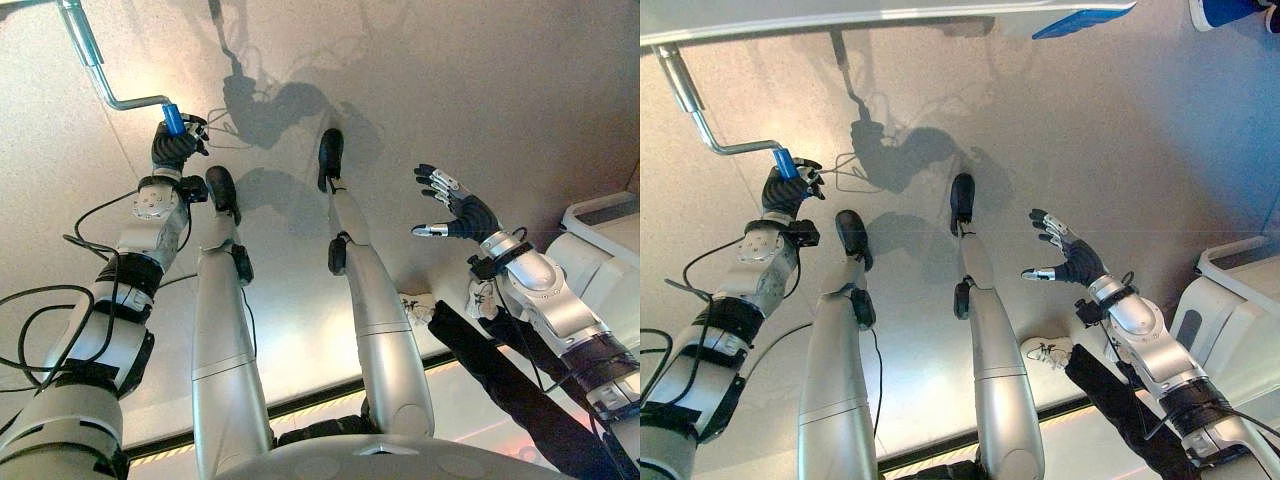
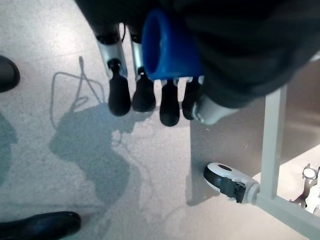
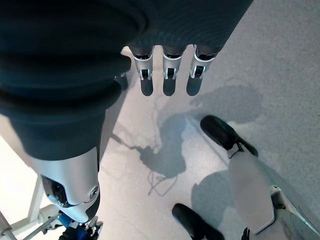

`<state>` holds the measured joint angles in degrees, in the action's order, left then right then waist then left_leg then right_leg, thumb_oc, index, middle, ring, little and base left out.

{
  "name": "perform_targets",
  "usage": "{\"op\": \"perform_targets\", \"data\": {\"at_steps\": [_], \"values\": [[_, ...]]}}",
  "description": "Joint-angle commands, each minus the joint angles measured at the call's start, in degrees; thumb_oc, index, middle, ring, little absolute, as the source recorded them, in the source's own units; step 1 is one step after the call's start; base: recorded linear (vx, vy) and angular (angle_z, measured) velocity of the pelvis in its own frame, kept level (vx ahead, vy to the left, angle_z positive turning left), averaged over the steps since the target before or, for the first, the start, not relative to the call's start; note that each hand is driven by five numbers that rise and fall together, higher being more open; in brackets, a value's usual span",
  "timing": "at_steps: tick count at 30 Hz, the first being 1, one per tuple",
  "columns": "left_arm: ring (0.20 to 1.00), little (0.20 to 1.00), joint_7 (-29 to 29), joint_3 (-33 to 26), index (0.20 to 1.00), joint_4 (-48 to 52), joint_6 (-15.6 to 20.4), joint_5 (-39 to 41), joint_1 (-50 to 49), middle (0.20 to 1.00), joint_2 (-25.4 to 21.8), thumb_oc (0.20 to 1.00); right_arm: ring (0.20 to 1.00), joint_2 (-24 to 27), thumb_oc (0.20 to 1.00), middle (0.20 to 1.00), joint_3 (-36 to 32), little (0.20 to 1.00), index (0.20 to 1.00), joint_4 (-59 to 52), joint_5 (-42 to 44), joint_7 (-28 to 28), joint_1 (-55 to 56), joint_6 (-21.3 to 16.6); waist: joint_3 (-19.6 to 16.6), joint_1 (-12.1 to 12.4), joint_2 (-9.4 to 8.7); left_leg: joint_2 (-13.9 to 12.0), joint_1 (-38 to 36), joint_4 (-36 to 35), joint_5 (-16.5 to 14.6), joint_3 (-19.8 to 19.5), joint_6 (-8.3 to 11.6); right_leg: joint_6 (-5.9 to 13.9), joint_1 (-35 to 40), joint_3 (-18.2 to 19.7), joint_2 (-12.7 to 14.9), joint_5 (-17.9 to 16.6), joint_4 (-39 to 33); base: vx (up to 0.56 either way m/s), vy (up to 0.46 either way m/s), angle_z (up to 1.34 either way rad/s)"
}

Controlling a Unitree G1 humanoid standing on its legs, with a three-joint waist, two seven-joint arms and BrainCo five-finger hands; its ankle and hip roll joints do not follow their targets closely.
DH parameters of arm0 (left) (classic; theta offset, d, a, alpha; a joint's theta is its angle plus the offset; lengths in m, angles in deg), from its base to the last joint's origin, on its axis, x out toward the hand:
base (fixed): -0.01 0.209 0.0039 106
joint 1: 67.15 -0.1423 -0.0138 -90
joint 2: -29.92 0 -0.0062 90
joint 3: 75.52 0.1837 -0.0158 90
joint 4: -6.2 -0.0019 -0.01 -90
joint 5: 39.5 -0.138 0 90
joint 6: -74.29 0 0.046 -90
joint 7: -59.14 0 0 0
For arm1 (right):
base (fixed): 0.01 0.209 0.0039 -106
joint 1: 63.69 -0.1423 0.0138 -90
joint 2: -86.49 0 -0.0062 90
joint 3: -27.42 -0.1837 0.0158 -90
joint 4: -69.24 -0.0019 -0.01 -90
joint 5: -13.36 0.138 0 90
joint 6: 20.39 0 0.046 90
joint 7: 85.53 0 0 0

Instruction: Raise the hospital bed

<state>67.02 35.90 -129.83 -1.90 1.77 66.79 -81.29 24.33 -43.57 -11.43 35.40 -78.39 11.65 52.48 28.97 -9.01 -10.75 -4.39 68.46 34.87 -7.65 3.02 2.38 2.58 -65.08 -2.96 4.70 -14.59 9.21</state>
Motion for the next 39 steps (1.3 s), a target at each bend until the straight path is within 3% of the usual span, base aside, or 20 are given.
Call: {"op": "perform_targets", "data": {"at_steps": [1, 2, 3, 4, 20, 31, 32, 36, 37, 39], "values": [[0.416, 0.416, -0.55, 0.92, 0.416, 0.40, -0.36, -4.28, 2.05, 0.416, 2.25, 0.416, 1.000, 2.26, 1.000, 1.000, 1.82, 1.000, 1.000, -0.70, 1.18, 0.27, -0.99, -0.30, 0.81, 0.66, 1.01, 1.85, -6.23, -10.49, 4.14, -1.08, -2.25, 3.90, 2.66, -3.13, 0.19, 8.75, 8.29, 0.00, 0.000, 0.00], [0.507, 0.507, -0.55, 0.92, 0.507, 0.40, -0.36, -4.28, 2.05, 0.507, 2.25, 0.507, 1.000, 2.26, 1.000, 1.000, 1.82, 1.000, 1.000, -0.70, 1.18, 0.27, -0.99, -0.30, 0.81, 0.66, 1.01, 1.85, -6.23, -10.49, 4.14, -1.08, -2.25, 3.90, 2.66, -3.13, 0.19, 8.75, 8.29, -0.03, -0.039, -0.01], [0.884, 0.884, -0.67, 0.76, 0.884, 0.32, -0.32, -4.29, 1.65, 0.884, 2.66, 0.884, 1.000, 2.26, 1.000, 1.000, 1.90, 1.000, 1.000, -0.61, 1.06, 0.30, -0.81, -0.25, 0.80, 0.78, 1.19, 1.85, -6.52, -10.32, 4.17, -1.01, -2.23, 3.77, 2.87, -3.21, 0.28, 8.84, 8.57, -0.03, -0.029, 0.00], [1.000, 1.000, -0.68, 0.67, 1.000, 0.36, -0.38, -4.40, 1.31, 1.000, 2.96, 1.000, 1.000, 2.13, 1.000, 1.000, 1.82, 1.000, 1.000, -0.50, 1.05, 0.24, -0.74, -0.22, 0.80, 0.82, 1.33, 1.91, -6.65, -10.12, 4.13, -1.03, -2.25, 3.71, 3.07, -3.23, 0.28, 8.90, 8.83, -0.03, -0.029, 0.00], [1.000, 1.000, -3.28, -0.04, 1.000, -2.15, -1.99, -7.19, -4.41, 1.000, 6.55, 1.000, 1.000, 0.71, 1.000, 1.000, 2.39, 1.000, 1.000, 1.81, 0.11, 0.37, 1.22, 0.73, 0.77, 1.89, 3.17, 2.69, -15.28, -11.11, 5.13, -0.19, -1.69, 2.80, 11.55, -3.76, 1.01, 9.02, 8.46, -0.05, -0.026, 0.01], [1.000, 1.000, -5.42, -2.93, 1.000, -7.93, -3.88, -15.29, -13.58, 1.000, 10.69, 1.000, 1.000, -3.73, 1.000, 1.000, 2.26, 1.000, 1.000, 5.74, -1.90, 0.89, 4.70, 2.16, -1.56, 3.02, 4.45, 2.82, -24.51, -9.72, 3.34, 0.63, -1.51, 2.16, 20.28, -4.20, 0.89, 12.04, 10.76, -0.01, -0.009, -0.02], [1.000, 1.000, -5.94, -3.76, 1.000, -12.23, -4.65, -19.28, -15.58, 1.000, 11.99, 1.000, 1.000, -5.69, 1.000, 1.000, 2.90, 1.000, 1.000, 8.48, -2.94, 0.83, 4.50, 2.70, -2.26, 3.35, 4.70, 2.88, -27.93, -9.76, 2.81, 0.77, -1.43, 2.14, 23.81, -4.21, 0.98, 13.04, 11.12, 0.05, 0.002, 0.01], [1.000, 1.000, -6.57, -6.55, 1.000, -15.71, -4.93, -21.34, -20.67, 1.000, 14.64, 1.000, 1.000, -9.29, 1.000, 1.000, 3.43, 1.000, 1.000, 13.54, -4.47, 0.04, 4.71, 3.38, -3.01, 4.67, 5.36, 3.00, -36.50, -12.15, 2.45, 1.08, -1.46, 2.14, 31.86, -4.34, 0.68, 14.41, 10.35, 0.08, 0.004, -0.08], [1.000, 1.000, -7.61, -7.21, 1.000, -17.98, -5.20, -23.08, -23.32, 1.000, 16.19, 1.000, 1.000, -11.14, 1.000, 1.000, 3.63, 1.000, 1.000, 17.82, -4.74, -0.14, 4.57, 3.83, -4.19, 5.21, 5.48, 3.36, -40.42, -14.76, 4.44, 1.44, -1.76, 1.85, 36.06, -4.51, 0.69, 13.25, 8.23, 0.07, -0.002, -0.03], [1.000, 1.000, -7.73, -7.59, 1.000, -18.75, -5.39, -24.78, -24.68, 1.000, 16.62, 1.000, 1.000, -11.94, 1.000, 1.000, 3.57, 1.000, 1.000, 19.75, -5.42, -0.24, 4.76, 3.99, -4.73, 5.64, 5.72, 3.46, -42.78, -16.01, 4.60, 1.46, -1.77, 1.95, 38.22, -4.47, 0.45, 13.36, 7.42, 0.09, 0.002, 0.03]]}}
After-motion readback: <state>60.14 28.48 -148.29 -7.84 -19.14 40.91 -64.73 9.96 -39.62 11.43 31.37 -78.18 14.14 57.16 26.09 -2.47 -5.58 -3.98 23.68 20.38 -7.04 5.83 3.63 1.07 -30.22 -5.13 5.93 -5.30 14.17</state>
